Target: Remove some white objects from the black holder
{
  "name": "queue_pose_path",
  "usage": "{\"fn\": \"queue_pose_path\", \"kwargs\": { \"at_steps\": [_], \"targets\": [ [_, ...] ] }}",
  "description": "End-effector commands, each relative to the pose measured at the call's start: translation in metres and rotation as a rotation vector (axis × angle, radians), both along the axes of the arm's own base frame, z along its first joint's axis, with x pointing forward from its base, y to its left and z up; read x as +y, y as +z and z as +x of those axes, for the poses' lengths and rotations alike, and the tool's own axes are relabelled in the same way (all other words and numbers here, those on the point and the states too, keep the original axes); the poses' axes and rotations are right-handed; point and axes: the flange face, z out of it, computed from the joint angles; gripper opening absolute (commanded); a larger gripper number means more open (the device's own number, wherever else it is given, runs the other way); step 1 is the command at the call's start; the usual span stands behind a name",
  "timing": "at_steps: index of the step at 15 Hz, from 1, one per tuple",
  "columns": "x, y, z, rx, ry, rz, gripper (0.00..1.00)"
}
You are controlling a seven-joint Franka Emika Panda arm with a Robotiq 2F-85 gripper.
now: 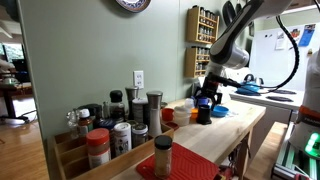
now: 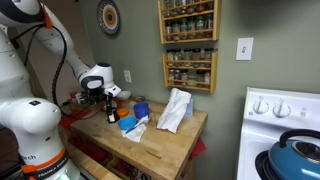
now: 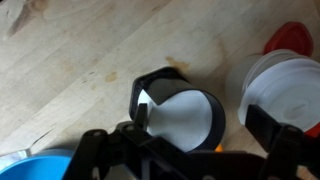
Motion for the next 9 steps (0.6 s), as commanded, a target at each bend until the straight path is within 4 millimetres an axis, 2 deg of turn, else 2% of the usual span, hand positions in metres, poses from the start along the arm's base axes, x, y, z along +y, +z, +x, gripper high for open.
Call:
{"fn": "queue_pose_path", "kwargs": {
  "at_steps": [1, 9],
  "targets": [
    [-0.0025, 0.0022, -0.0048, -0.018, -0.001, 0.004, 1.0],
    [-0.0034, 0.0054, -0.0032, -0.023, -0.003, 0.0, 1.0]
  ]
}}
